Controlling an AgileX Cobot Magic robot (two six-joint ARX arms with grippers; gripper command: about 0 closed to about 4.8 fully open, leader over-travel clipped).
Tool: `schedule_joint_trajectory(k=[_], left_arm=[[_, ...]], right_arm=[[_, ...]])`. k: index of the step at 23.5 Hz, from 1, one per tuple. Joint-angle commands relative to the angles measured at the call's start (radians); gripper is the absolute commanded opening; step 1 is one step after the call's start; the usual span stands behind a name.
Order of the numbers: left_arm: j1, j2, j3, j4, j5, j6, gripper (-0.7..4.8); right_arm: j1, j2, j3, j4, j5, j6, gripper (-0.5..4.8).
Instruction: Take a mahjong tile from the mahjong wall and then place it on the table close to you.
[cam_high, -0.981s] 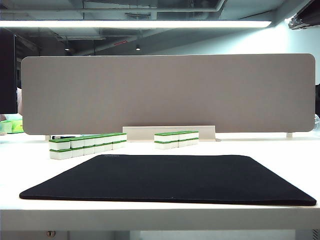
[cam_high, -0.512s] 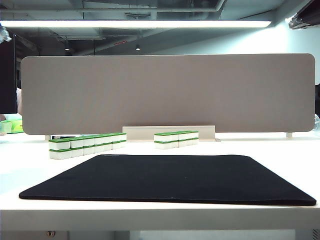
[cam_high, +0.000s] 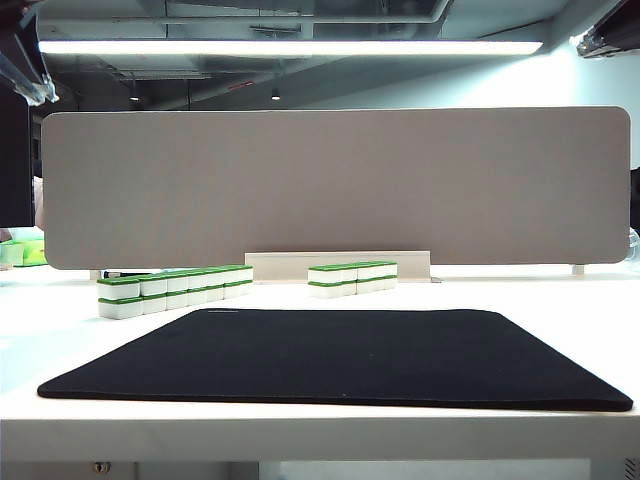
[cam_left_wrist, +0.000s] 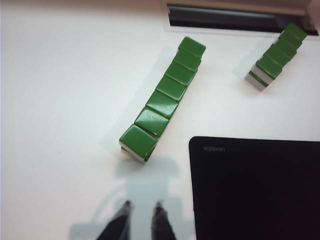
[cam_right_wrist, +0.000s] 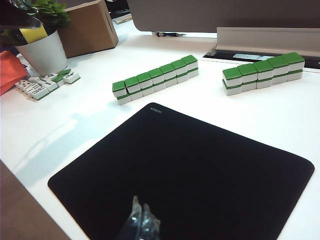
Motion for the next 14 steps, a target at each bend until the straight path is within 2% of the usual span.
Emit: schedule_joint_trajectory(k=[1, 3, 14], left_arm=[[0.003, 0.040, 0.043, -0.009, 0.005, 0.013, 0.58], [0.002, 0.067, 0.064, -0.011, 0.005, 0.056, 0.58], [0.002, 0.138, 0.094, -0.009, 0.003, 0.095, 0.58]], right_arm=[[0.000, -0.002, 0.003, 0.017, -0.002, 0.000, -0.01], [0.000, -0.002, 0.003, 0.017, -0.002, 0.000, -0.01], [0.000, -0.001, 0.003, 0.018, -0.002, 0.000, -0.01]])
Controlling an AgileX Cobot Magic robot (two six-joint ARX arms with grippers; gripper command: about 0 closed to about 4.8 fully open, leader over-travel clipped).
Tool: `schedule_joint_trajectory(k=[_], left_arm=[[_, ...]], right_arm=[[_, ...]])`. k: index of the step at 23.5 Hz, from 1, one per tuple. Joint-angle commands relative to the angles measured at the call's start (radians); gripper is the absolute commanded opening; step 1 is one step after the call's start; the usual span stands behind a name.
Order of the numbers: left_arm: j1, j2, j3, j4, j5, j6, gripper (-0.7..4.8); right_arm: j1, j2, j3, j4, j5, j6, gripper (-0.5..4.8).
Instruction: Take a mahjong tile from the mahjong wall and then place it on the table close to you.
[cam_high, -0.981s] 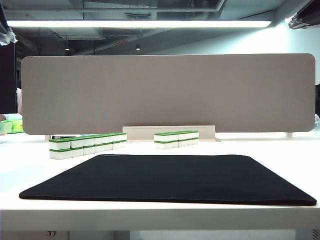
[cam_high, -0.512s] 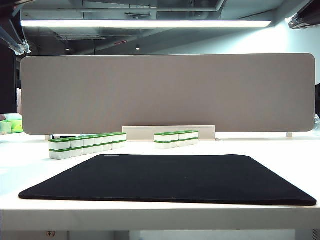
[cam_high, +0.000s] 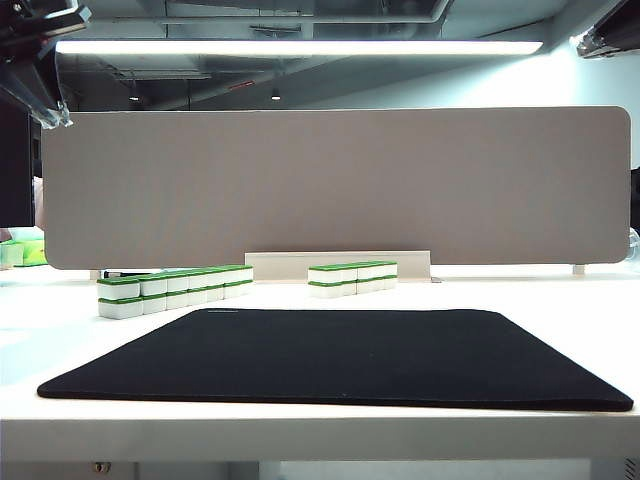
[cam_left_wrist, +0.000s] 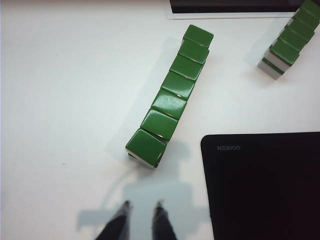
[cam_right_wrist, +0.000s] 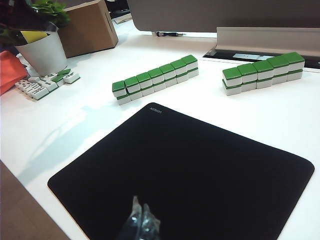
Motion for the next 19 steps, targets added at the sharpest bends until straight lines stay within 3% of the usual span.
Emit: schedule_joint_trajectory(k=[1, 5, 7, 19], left_arm=[[0.002, 0.022, 0.018, 0.005, 0.003, 0.010, 0.58], [0.002, 0.055, 0.047, -0.007, 0.003, 0.010, 0.59], [0.002, 0.101, 0.101, -0.043, 0.003, 0.010, 0.93], [0.000, 0.314, 0.348, -0.205, 0.001, 0.040, 0.94]], right_arm=[[0.000, -0.001, 0.003, 0.017, -0.002, 0.000, -0.01], [0.000, -0.001, 0.003, 0.017, -0.002, 0.000, -0.01], [0.000, -0.001, 0.003, 0.017, -0.002, 0.001, -0.01], [0.000, -0.001, 0.003, 0.016, -0.002, 0.001, -0.01]])
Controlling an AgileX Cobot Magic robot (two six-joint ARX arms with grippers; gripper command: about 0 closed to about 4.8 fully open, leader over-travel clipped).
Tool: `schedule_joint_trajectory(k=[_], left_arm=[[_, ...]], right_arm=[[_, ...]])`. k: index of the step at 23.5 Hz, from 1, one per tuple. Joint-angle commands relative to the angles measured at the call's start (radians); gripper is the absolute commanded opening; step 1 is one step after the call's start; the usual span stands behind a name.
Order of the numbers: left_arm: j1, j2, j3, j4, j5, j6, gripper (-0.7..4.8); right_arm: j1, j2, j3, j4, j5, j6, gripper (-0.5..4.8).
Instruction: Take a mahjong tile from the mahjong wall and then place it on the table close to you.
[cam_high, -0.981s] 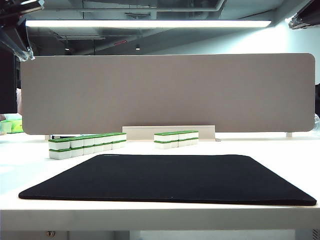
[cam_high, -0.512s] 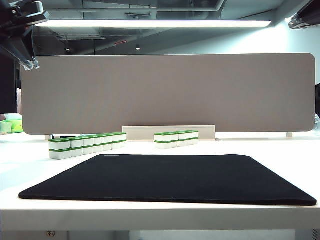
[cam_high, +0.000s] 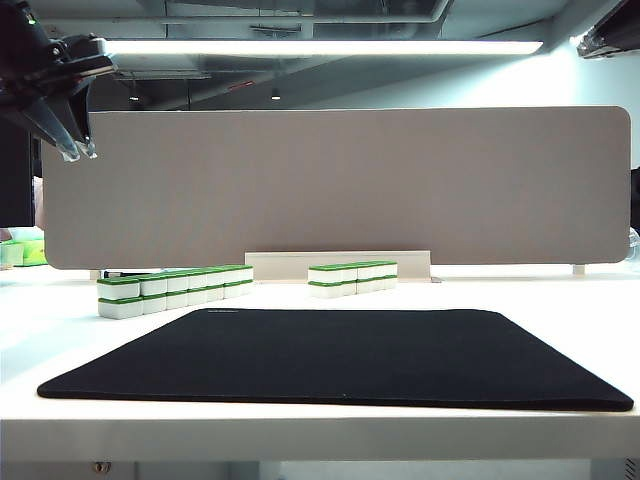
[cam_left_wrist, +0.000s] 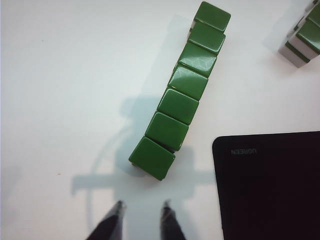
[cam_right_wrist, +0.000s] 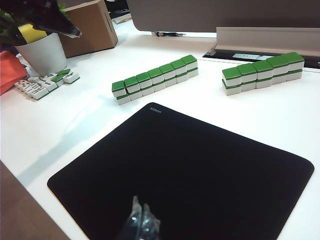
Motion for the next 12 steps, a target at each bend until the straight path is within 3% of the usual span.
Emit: schedule_joint_trajectory(k=[1, 4, 12], left_arm=[[0.000, 0.047, 0.067, -0.043, 0.001, 0.024, 0.94], [-0.013, 0.112, 0.145, -0.089, -0.023, 0.051, 1.29], [-0.062, 0.233, 0.267, -0.105, -0.123, 0.132, 1.32]], right_arm=[[0.000, -0.001, 0.003, 0.017, -0.002, 0.001, -0.01], [0.000, -0.001, 0.003, 0.017, -0.002, 0.000, -0.01], [0.000, -0.001, 0.003, 0.016, -0.002, 0.001, -0.01]])
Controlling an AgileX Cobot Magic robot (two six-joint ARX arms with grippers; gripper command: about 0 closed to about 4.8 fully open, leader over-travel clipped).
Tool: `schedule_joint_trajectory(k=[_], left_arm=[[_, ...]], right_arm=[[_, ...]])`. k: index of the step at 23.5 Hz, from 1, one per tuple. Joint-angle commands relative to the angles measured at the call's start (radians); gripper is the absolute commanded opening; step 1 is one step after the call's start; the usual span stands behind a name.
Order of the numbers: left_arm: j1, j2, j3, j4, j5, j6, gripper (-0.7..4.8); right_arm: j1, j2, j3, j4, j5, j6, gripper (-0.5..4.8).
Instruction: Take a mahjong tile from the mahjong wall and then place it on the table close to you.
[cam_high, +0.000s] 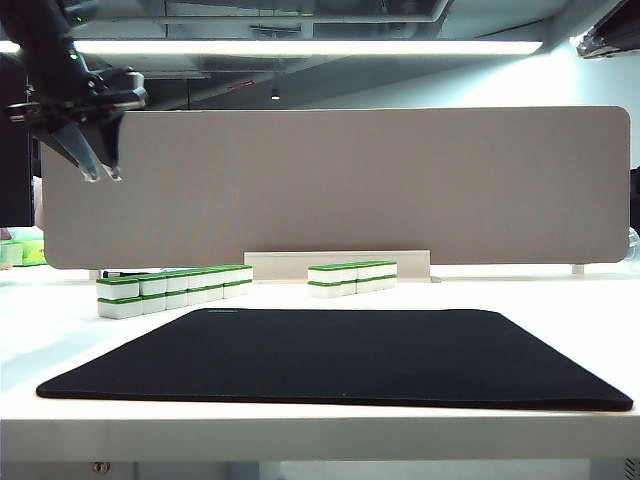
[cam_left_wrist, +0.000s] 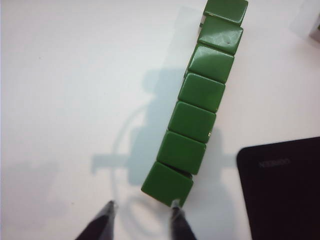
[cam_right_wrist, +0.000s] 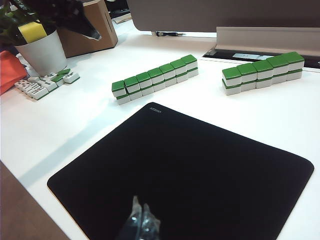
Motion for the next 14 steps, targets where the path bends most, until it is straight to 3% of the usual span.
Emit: schedule_joint_trajectory(k=[1, 6, 7, 9, 14], left_arm=[[-0.017, 0.033, 0.025, 0.008, -0.027, 0.045, 1.32], [-0.027, 0.072, 0.024, -0.005, -0.033, 0.108, 1.62], [-0.029, 0.085, 0.023, -0.031, -0.034, 0.144, 2.33], [-0.029, 0.100, 0.023, -0.055, -0.035, 0.165, 3.07], [-0.029, 0.122, 0.022, -0.078, -0.033, 0.192, 3.30]], right_arm=[[0.000, -0.001, 0.002, 0.016, -0.002, 0.001, -0.01], [0.000, -0.001, 0.003, 0.016, -0.002, 0.001, -0.01], [0.000, -0.001, 0.003, 0.016, -0.002, 0.001, -0.01], [0.000, -0.001, 0.003, 0.016, -0.002, 0.001, -0.01], [0.000, -0.001, 0.003, 0.016, -0.002, 0.001, -0.01]])
